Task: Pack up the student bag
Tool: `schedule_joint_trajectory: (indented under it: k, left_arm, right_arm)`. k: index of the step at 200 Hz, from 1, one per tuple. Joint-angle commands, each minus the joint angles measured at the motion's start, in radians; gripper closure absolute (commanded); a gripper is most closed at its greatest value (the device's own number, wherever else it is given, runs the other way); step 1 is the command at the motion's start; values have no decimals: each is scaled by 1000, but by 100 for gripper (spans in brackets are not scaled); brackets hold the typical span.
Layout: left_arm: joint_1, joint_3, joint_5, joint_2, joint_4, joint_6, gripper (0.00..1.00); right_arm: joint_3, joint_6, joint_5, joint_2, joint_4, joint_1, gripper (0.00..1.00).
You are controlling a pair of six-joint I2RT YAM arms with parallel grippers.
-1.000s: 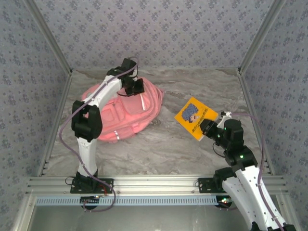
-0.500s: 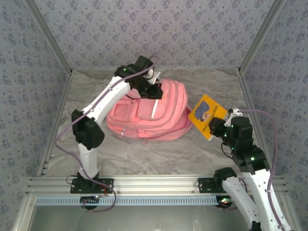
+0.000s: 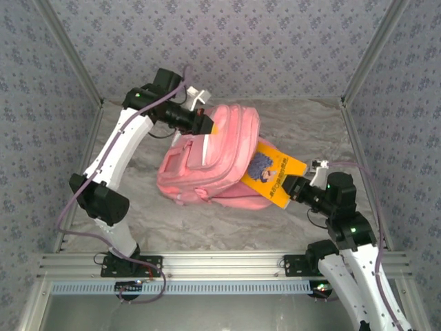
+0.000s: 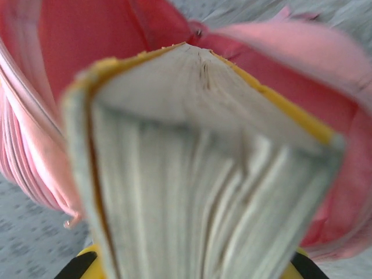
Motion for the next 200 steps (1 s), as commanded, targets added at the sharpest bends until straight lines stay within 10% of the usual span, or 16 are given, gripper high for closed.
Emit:
schedule_joint_trajectory:
  k: [1,100,200]
  left_arm:
    - [25,19,247,-95,186,-34,100]
    - [-14,-25,360,-102,239,-44,100]
    - [-49,-3,392,-88,247,-45,100]
  right_arm:
    - [-21,110,-181,16,330,-1,100]
    - [8,201,-283,312,728,71,100]
    - [240,177,397,773,537,449,100]
